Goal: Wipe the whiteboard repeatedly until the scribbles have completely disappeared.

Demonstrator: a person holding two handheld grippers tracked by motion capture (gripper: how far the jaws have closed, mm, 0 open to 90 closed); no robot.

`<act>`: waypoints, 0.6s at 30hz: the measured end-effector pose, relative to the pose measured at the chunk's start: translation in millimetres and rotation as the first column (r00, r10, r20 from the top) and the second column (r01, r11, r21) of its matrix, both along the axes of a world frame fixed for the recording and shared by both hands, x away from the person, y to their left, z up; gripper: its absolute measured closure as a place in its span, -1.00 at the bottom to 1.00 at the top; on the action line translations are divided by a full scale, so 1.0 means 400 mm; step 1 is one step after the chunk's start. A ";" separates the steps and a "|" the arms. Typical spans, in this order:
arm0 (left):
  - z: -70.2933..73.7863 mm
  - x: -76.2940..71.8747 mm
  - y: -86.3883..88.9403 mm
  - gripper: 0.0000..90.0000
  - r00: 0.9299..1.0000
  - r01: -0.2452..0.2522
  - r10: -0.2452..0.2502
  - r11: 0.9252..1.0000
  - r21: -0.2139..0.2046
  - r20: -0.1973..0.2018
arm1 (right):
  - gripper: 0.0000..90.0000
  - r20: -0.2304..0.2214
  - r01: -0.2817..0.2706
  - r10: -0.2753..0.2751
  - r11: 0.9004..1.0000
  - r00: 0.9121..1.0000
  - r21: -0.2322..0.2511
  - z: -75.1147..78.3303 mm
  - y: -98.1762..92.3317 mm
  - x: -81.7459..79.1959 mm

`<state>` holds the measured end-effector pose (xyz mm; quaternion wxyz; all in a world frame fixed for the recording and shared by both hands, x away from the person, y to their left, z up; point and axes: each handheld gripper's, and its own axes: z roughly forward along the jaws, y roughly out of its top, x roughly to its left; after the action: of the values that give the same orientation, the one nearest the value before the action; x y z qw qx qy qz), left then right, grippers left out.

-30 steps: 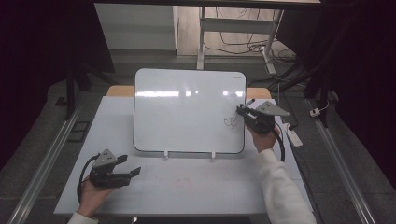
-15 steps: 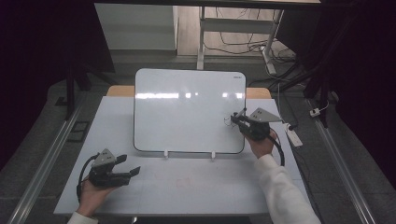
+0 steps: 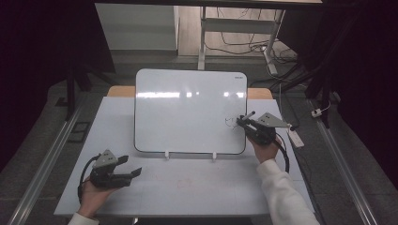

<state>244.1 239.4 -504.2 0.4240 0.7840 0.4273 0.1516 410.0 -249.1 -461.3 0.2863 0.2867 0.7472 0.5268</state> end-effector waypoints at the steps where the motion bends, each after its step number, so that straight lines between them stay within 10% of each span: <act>1: 0.001 0.000 0.001 -0.42 1.000 -0.001 0.001 1.000 -0.002 0.002 | 0.72 0.003 -0.002 0.002 1.000 1.000 -0.008 -0.005 0.005 -0.008; 5: -0.003 0.004 0.001 -0.42 1.000 -0.003 0.003 1.000 -0.001 -0.005 | 0.72 0.021 -0.068 0.071 0.991 0.997 -0.117 -0.026 0.040 -0.040; 9: -0.001 0.001 -0.003 -0.42 1.000 0.002 -0.002 1.000 0.002 -0.001 | 0.72 0.026 0.029 -0.029 0.999 0.999 -0.017 -0.011 -0.007 -0.019; 14: -0.003 0.005 -0.001 -0.42 1.000 0.000 0.000 1.000 0.003 -0.006 | 0.72 0.011 -0.083 0.085 0.992 0.996 -0.095 -0.046 0.054 -0.056; 18: -0.001 0.001 0.000 -0.42 1.000 -0.001 0.001 1.000 0.001 0.000 | 0.72 0.044 -0.028 0.032 0.996 0.999 -0.086 -0.027 0.031 -0.036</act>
<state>244.4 239.4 -504.4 0.4236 0.7838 0.4279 0.1518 395.7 -236.8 -472.1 0.3071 0.2512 0.7665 0.5051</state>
